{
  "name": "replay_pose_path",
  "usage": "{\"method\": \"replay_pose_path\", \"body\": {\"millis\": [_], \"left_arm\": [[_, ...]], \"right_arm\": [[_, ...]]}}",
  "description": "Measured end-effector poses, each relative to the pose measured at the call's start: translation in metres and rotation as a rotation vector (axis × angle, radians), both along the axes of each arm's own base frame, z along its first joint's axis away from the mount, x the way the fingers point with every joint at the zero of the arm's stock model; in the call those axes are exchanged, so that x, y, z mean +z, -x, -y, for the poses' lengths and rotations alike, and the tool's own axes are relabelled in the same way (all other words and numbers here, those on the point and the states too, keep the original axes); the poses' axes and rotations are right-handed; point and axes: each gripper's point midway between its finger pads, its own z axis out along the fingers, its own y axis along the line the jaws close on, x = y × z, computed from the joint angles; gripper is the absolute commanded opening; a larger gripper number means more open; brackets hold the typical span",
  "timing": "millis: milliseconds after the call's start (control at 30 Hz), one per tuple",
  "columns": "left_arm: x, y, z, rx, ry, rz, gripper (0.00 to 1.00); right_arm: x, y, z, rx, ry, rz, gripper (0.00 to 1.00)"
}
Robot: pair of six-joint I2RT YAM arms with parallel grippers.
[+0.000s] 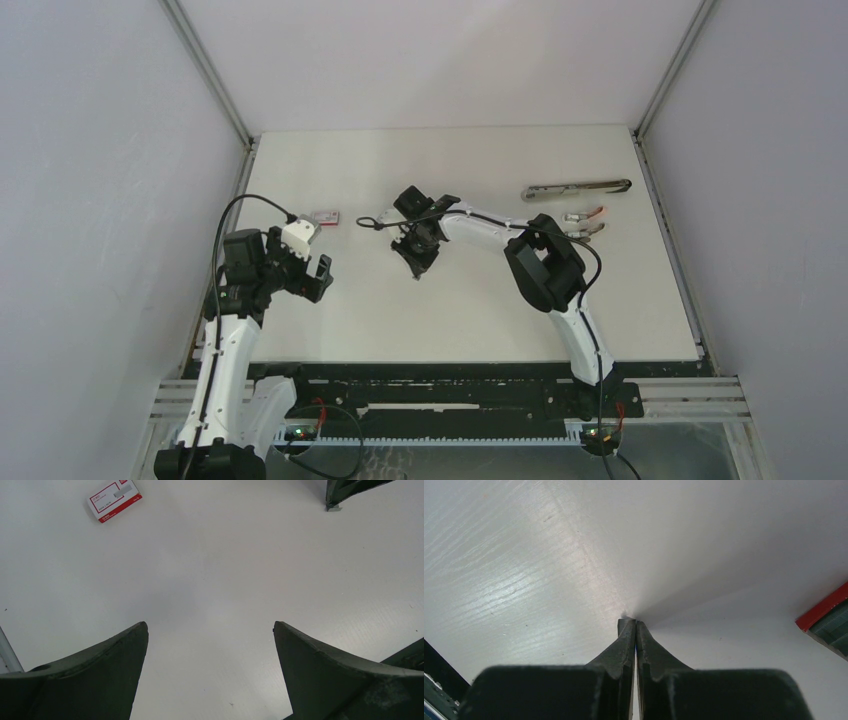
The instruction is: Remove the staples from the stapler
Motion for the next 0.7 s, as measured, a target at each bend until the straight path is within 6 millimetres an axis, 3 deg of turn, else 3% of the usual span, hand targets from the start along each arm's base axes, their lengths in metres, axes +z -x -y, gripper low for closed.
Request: {"method": "replay_pose_path", "body": {"millis": [233,367,533,700], "left_arm": [[0.000,0.000,0.000,0.000,0.000,0.000,1.00],[0.000,0.000,0.000,0.000,0.000,0.000,1.00],[0.000,0.000,0.000,0.000,0.000,0.000,1.00],[0.000,0.000,0.000,0.000,0.000,-0.001,1.00]], "right_arm": [[0.000,-0.003,0.002,-0.006,0.011,0.014,0.00],[0.003,-0.014,0.006,-0.049,0.030,0.045,0.00],[0.020,-0.049,0.016,-0.163,0.025,0.112,0.00],[0.047,-0.108,0.046,-0.333,0.001,0.214,0.00]]}}
